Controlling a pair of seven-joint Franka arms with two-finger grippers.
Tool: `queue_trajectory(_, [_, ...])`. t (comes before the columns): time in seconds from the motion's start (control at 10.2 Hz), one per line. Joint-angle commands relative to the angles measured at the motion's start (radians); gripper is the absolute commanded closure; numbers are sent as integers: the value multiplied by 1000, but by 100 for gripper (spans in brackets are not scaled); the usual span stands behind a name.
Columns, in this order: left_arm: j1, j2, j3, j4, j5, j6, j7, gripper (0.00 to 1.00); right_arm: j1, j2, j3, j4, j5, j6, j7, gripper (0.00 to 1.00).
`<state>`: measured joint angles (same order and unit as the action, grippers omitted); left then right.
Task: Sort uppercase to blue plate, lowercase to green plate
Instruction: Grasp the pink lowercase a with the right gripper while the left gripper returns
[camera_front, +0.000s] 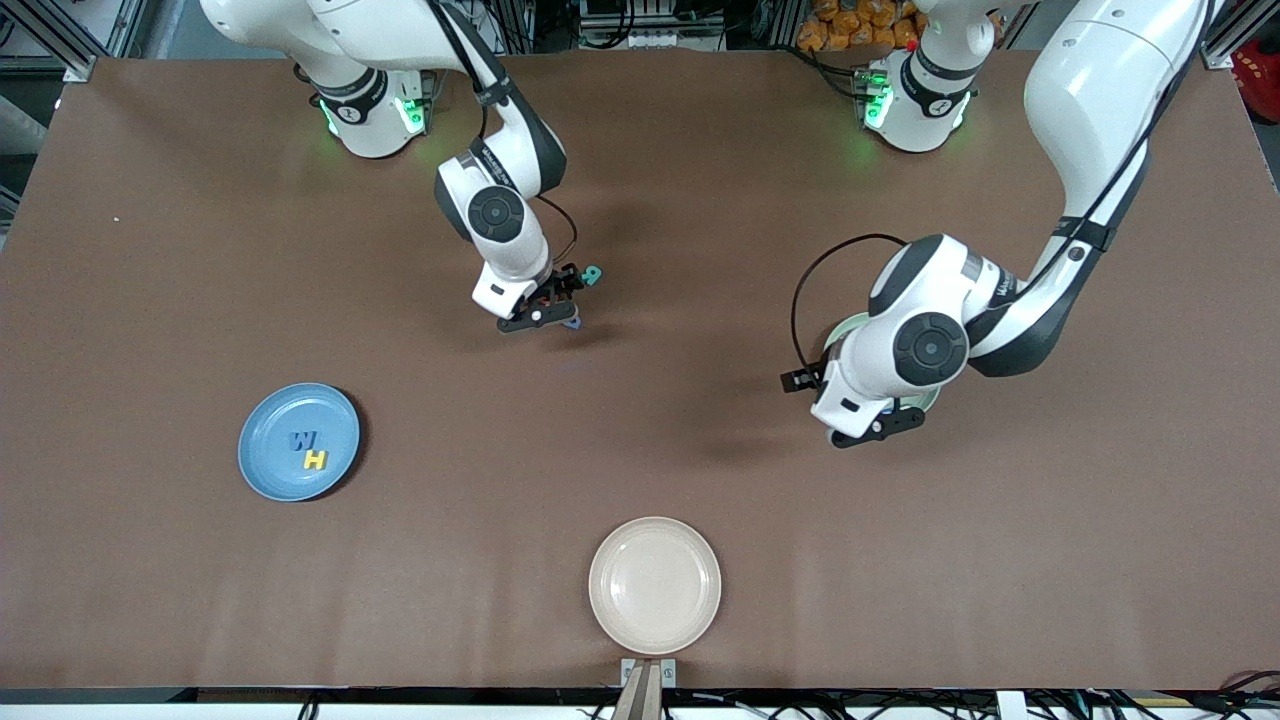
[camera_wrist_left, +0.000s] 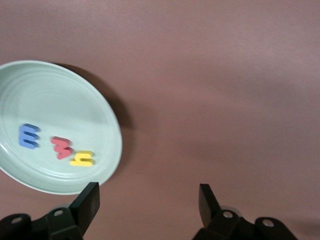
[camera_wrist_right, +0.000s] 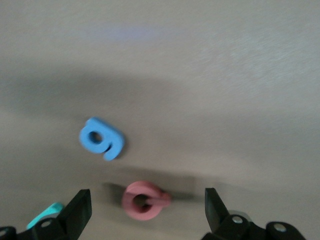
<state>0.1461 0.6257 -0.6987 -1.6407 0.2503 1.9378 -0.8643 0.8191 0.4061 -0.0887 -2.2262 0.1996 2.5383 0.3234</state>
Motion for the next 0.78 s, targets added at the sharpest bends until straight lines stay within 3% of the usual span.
queue_trajectory(0.0, [-68,15,1,12,-17,4,-57,11,25,-26,-2,-64,29,63,5,0])
queue_trajectory(0.29, [-129,28,1,12,-13,137,-111,11,31,-21,0,-89,29,99,14,0])
queue_trajectory(0.68, [-143,43,2,12,-13,187,-119,11,38,-20,-2,-87,29,102,34,0])
